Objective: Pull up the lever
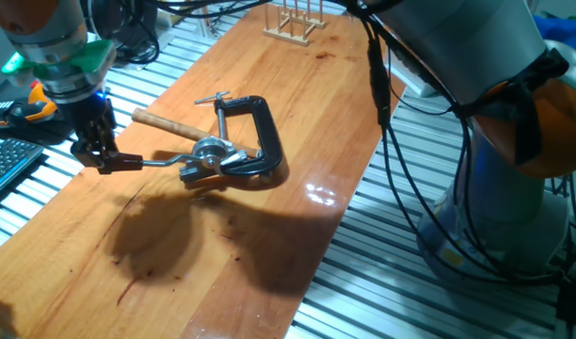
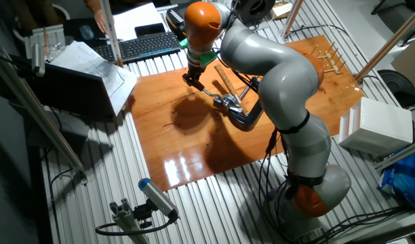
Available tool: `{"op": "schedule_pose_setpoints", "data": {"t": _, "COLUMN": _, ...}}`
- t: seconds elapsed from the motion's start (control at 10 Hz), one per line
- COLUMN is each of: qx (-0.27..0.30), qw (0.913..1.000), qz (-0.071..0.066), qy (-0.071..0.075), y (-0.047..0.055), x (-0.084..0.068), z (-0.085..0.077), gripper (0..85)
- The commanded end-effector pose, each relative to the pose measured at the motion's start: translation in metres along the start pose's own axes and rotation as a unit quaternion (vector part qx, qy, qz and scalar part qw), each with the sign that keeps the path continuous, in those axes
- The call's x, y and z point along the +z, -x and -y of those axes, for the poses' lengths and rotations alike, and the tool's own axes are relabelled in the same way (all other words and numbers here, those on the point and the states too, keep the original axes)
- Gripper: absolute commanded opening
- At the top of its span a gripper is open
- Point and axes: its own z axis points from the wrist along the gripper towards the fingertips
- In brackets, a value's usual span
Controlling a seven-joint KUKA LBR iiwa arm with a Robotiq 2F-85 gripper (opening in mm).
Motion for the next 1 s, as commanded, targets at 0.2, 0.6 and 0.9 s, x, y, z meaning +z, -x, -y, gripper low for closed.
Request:
{"op": "schedule_pose_setpoints", "data": {"t": 0.2, "qx": 0.005, "qw": 1.0000, "qz": 0.002, "qy": -0.004, "y": 0.019, "x": 0.007, "z": -0.003, "gripper": 0.0}}
{"op": "schedule_pose_setpoints", "data": {"t": 0.6, "qx": 0.016, "qw": 0.9998, "qz": 0.008, "qy": -0.003, "y": 0.035, "x": 0.014, "z": -0.004, "gripper": 0.0}}
{"op": "schedule_pose_setpoints", "data": {"t": 0.9, "qx": 0.026, "qw": 0.9996, "qz": 0.011, "qy": -0.008, "y": 0.039, "x": 0.017, "z": -0.004, "gripper": 0.0}}
